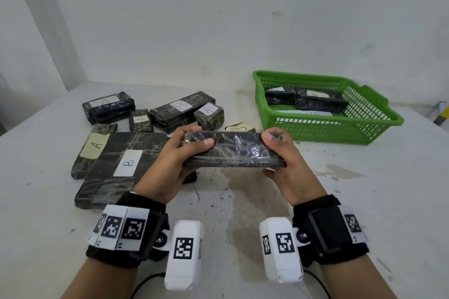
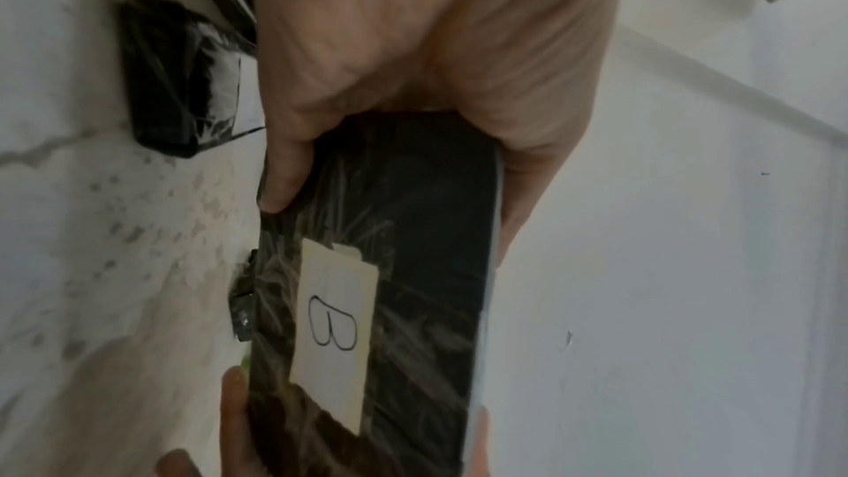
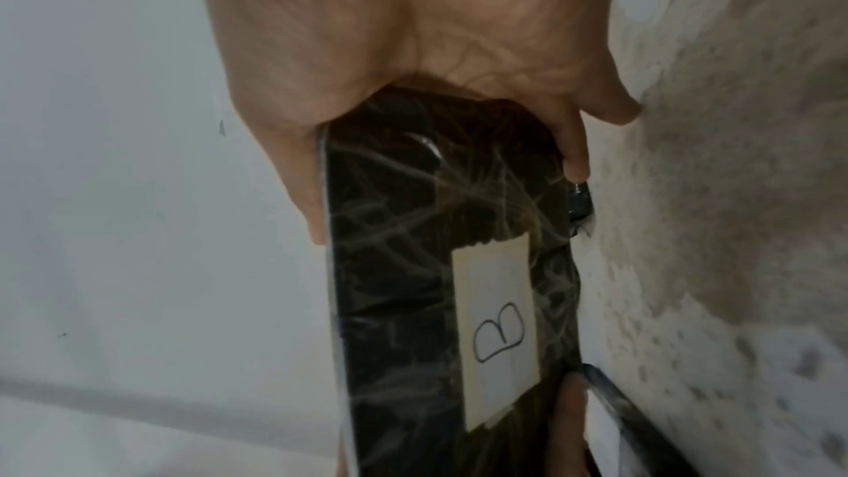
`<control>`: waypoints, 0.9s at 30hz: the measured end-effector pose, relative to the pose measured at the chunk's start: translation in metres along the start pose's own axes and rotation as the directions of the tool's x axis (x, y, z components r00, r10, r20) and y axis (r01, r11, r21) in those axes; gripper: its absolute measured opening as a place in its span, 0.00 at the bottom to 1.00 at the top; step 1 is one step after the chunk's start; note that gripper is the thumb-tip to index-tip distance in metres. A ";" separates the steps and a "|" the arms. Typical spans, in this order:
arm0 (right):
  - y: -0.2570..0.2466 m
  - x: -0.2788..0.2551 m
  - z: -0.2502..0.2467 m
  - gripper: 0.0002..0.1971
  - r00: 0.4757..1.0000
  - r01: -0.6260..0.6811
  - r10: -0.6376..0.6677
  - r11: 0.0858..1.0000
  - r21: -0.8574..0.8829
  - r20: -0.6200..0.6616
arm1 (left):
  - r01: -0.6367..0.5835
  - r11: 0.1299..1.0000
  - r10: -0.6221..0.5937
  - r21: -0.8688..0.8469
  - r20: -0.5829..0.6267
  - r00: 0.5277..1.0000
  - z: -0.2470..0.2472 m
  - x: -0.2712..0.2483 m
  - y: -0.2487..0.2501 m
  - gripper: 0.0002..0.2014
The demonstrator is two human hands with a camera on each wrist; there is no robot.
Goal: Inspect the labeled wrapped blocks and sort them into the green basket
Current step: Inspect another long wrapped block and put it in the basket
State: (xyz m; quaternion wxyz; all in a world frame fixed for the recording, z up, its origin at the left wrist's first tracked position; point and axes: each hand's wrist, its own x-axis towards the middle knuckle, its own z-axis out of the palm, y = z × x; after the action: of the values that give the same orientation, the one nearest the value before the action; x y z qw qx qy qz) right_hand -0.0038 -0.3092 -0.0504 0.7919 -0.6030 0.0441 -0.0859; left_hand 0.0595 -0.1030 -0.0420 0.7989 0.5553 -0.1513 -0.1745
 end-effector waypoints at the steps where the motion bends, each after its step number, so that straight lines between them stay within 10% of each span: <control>1: 0.000 0.000 0.000 0.21 1.000 -0.001 0.001 1.000 -0.012 0.005 | -0.004 1.000 0.004 0.003 0.003 1.000 -0.001 0.000 0.001 0.25; 5: -0.001 -0.001 0.000 0.35 0.999 0.018 -0.018 1.000 0.006 0.037 | -0.012 1.000 0.011 0.023 0.039 0.999 -0.003 -0.005 0.002 0.26; 13: -0.003 -0.002 0.004 0.27 0.998 0.038 -0.041 0.998 0.054 0.044 | -0.036 0.999 0.037 0.014 -0.035 0.999 -0.001 -0.003 0.001 0.25; 17: -0.002 -0.005 0.006 0.43 0.994 0.067 -0.060 0.995 -0.076 0.092 | -0.067 0.997 0.065 -0.038 -0.062 0.996 -0.001 -0.004 0.006 0.35; 21: 0.001 -0.005 0.008 0.34 0.993 0.122 -0.121 0.987 -0.106 0.013 | -0.097 0.992 0.092 -0.081 -0.064 0.994 0.001 -0.007 0.008 0.45; 27: 0.001 -0.006 0.008 0.34 0.992 0.118 -0.122 0.982 -0.150 -0.017 | -0.132 0.984 0.143 0.120 -0.089 0.986 0.003 -0.008 0.000 0.30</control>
State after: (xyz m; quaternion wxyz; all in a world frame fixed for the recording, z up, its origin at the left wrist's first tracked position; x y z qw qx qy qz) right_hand -0.0086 -0.3006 -0.0490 0.7373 -0.6609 0.0245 -0.1378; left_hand 0.0509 -0.1020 -0.0409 0.7825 0.5960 -0.1600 -0.0829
